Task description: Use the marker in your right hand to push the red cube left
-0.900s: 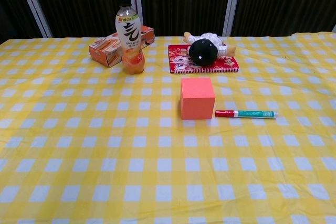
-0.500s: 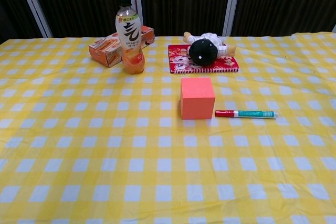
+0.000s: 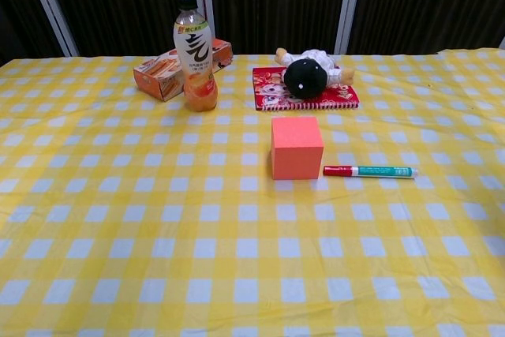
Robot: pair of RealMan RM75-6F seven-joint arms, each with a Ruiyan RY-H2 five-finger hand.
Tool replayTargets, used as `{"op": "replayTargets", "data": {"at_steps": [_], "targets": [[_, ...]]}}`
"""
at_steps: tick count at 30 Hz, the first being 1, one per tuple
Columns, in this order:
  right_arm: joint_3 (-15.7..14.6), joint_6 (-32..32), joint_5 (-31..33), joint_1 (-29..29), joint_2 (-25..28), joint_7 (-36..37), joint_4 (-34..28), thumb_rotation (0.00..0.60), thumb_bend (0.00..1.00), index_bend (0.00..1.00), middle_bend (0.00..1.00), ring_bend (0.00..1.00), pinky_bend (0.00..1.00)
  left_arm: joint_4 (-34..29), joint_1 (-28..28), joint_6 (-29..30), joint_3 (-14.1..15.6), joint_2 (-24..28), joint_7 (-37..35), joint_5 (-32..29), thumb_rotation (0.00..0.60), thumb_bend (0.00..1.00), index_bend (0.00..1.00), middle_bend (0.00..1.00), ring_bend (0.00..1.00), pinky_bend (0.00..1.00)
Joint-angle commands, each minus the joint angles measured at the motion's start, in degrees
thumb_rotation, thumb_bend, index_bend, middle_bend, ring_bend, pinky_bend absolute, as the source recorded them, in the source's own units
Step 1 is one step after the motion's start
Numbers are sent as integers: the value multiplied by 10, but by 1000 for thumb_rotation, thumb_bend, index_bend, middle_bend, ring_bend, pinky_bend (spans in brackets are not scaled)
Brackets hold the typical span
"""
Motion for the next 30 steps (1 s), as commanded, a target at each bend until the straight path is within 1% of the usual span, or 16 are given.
{"op": "replayTargets", "data": {"at_steps": [1,4,7,10,14,18,24,30], "targets": [[29,-51,54,47,-38,-68,-28,600,358,323,98,0,0,0,0,-1,1,1,-2,1,600,0,0,0,0,0],[48,-82,103,85,-85,-133,-24,600,358,327,99,0,0,0,0,-2,2,4,-7,2,600,0,0,0,0,0],[62,-92,147,111,-128,-179,-9,600,358,327,100,0,0,-2,0,-4,3,7,-10,2,600,0,0,0,0,0],[77,-100,194,138,-171,-213,17,600,358,327,101,0,0,-4,-1,-6,5,9,-12,1,600,0,0,0,0,0],[98,-103,249,168,-217,-239,57,600,358,328,101,0,0,-7,-1,-10,5,12,-19,-1,600,0,0,0,0,0],[111,-106,289,189,-247,-252,93,600,357,333,101,0,0,-10,-2,-13,7,15,-24,0,600,0,0,0,0,0],[127,-103,331,214,-274,-255,132,600,357,347,101,0,0,-13,-3,-15,8,18,-28,2,600,0,0,0,0,0],[125,-103,356,228,-286,-257,156,600,358,384,101,0,0,-14,-3,-17,9,19,-30,1,600,0,0,0,0,0]]}}
